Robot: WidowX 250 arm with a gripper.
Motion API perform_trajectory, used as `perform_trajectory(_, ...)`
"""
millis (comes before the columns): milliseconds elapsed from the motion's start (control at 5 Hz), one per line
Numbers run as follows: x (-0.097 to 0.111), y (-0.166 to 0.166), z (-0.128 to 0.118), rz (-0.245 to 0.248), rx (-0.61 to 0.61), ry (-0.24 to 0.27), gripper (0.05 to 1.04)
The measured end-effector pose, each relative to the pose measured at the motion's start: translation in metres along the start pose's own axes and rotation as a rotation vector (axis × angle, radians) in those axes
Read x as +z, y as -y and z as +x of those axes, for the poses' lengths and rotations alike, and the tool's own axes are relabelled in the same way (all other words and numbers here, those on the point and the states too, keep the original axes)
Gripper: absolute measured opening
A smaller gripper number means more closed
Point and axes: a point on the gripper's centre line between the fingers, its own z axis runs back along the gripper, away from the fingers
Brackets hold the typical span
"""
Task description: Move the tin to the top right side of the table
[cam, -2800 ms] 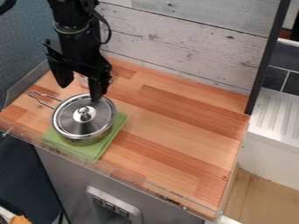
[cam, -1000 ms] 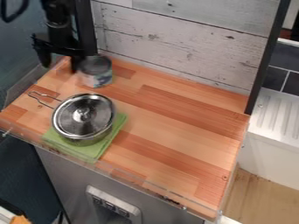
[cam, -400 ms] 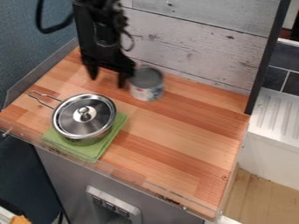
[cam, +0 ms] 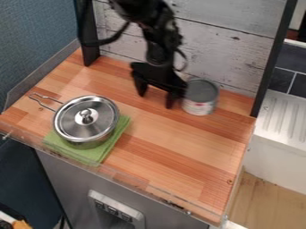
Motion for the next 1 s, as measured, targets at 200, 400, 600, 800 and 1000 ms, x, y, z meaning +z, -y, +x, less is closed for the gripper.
perform_trajectory(200,0.002,0.029,0.000,-0.035,-0.048,0.004,1.001)
perform_trajectory(400,0.008,0.030,-0.007,-0.034,-0.050,-0.026,1.001)
perform_trajectory(600,0.039,0.012,-0.003,-0.069,-0.024,-0.020,1.001)
perform_trajectory(800,0.067,-0.015,-0.012,-0.097,-0.021,-0.054,1.001)
perform_trajectory(1000,0.075,-0.022,-0.028,-0.100,-0.043,-0.120,1.001)
